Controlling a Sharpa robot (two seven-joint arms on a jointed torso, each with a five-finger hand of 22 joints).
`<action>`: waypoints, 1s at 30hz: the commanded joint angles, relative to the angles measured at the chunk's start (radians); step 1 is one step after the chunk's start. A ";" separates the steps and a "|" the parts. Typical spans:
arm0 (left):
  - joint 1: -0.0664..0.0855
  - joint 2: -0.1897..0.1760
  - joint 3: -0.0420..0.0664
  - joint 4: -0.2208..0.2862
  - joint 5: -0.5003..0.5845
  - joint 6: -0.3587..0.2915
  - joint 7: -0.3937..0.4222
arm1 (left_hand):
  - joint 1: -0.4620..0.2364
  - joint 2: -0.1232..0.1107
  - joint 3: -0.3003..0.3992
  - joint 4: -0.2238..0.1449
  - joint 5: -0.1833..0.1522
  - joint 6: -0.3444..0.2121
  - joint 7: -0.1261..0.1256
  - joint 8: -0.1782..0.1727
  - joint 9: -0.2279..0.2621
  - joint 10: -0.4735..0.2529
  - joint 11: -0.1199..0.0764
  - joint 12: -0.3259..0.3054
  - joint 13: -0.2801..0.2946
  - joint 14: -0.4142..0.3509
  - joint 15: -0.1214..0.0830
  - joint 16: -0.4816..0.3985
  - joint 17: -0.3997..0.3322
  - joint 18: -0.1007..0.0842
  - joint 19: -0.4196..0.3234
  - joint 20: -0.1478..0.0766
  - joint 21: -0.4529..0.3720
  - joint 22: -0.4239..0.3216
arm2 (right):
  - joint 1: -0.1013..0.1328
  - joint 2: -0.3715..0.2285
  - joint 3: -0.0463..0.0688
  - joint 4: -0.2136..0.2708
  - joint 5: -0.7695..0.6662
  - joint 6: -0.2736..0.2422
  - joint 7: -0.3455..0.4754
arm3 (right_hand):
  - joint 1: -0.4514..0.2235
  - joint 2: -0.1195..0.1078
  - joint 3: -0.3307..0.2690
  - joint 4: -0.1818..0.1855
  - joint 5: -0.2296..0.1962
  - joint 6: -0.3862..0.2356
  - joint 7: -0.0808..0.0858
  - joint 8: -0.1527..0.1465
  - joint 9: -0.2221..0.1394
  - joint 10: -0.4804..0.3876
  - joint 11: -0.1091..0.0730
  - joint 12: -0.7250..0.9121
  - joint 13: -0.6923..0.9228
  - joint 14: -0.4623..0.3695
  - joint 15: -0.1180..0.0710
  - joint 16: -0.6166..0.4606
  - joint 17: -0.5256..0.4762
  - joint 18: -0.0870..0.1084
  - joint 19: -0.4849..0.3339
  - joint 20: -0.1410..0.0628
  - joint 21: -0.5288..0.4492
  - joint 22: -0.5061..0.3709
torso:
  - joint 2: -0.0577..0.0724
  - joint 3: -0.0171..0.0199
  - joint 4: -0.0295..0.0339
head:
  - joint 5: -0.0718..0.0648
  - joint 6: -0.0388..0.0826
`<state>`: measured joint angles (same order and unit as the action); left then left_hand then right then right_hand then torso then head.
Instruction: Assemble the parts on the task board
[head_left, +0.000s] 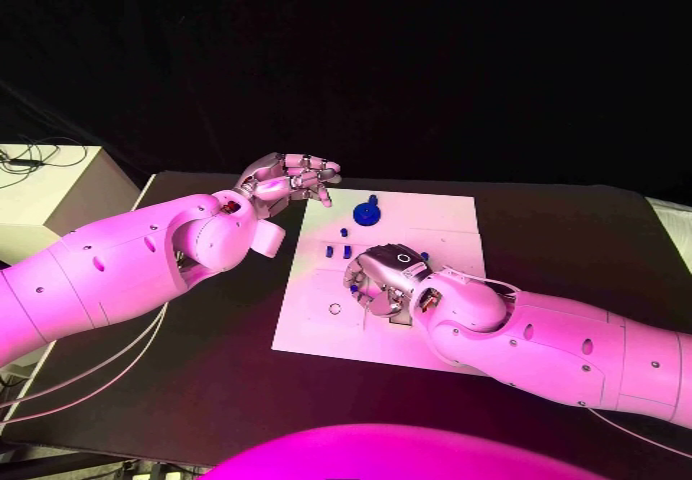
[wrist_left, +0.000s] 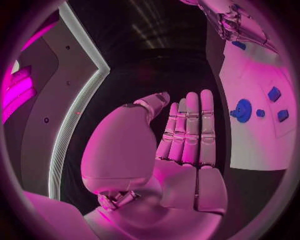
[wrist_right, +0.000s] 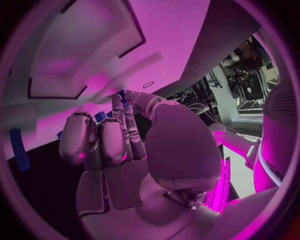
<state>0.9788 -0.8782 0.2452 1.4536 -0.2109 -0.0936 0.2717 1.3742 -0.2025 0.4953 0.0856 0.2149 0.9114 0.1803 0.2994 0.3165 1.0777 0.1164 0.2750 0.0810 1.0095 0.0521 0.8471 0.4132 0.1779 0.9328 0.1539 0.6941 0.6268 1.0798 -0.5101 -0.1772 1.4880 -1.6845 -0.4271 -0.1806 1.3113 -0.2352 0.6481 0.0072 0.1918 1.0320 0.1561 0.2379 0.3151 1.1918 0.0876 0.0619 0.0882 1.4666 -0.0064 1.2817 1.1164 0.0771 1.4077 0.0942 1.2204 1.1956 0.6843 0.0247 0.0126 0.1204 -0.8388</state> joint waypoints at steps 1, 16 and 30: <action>0.000 0.001 0.001 0.002 0.006 0.013 0.006 | 0.010 0.000 -0.004 0.000 -0.002 0.002 0.007 -0.005 -0.001 0.002 0.007 -0.005 -0.001 0.006 0.004 -0.006 -0.002 0.004 0.006 -0.003 -0.006 -0.001 | -0.004 -0.001 -0.003 0.001 0.006 0.005 0.028 | 0.001 -0.019 0.000 0.004 -0.005 -0.016 0.002 -0.009 -0.003 -0.025 0.006 -0.002 -0.006 0.021 0.011 -0.004 -0.010 0.014 -0.015 0.005 -0.024 -0.023 | 0.000 0.0004 -0.0006 | 0.000 -0.001; 0.000 0.001 0.001 -0.001 0.006 0.018 0.002 | 0.010 0.002 -0.005 0.001 -0.002 0.002 0.007 -0.005 -0.001 0.002 0.007 -0.006 -0.001 0.006 0.004 -0.007 -0.002 0.004 0.006 -0.003 -0.007 -0.001 | -0.006 -0.013 -0.004 0.005 0.008 -0.079 0.021 | 0.018 -0.032 -0.040 -0.001 -0.009 -0.066 0.008 -0.042 -0.013 -0.133 0.022 0.008 -0.022 -0.043 0.027 -0.070 -0.126 0.050 -0.113 0.024 -0.194 -0.177 | -0.001 0.0011 -0.0003 | -0.004 0.005; -0.001 0.003 0.001 -0.006 0.006 0.021 0.000 | 0.010 0.004 -0.005 0.002 -0.001 0.003 0.007 -0.006 -0.001 0.002 0.007 -0.006 -0.001 0.006 0.004 -0.008 -0.001 0.004 0.006 -0.003 -0.007 -0.001 | -0.007 -0.043 -0.003 0.039 0.047 -0.169 0.039 | 0.053 -0.018 -0.120 0.003 0.000 -0.129 0.003 -0.081 -0.028 -0.204 0.029 0.036 -0.020 -0.073 0.033 -0.076 -0.170 0.060 -0.142 0.031 -0.251 -0.219 | -0.001 0.0018 -0.0004 | -0.011 0.015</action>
<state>0.9782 -0.8770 0.2452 1.4470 -0.2107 -0.0899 0.2677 1.3778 -0.1988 0.4953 0.0856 0.2149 0.9114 0.1803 0.2994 0.3167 1.0777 0.1163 0.2750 0.0810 1.0095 0.0521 0.8432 0.4132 0.1778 0.9328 0.1539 0.6902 0.6270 1.0739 -0.5513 -0.1806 1.5220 -1.6562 -0.5492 -0.1630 1.3539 -0.2522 0.5322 0.0128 0.1878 0.9093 0.1588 0.1598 0.2880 0.9946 0.1178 0.0943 0.0675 1.3999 0.0265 1.2070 0.9452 0.1317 1.2676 0.1237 0.9723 0.9754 0.6836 0.0260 0.0123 0.1102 -0.8245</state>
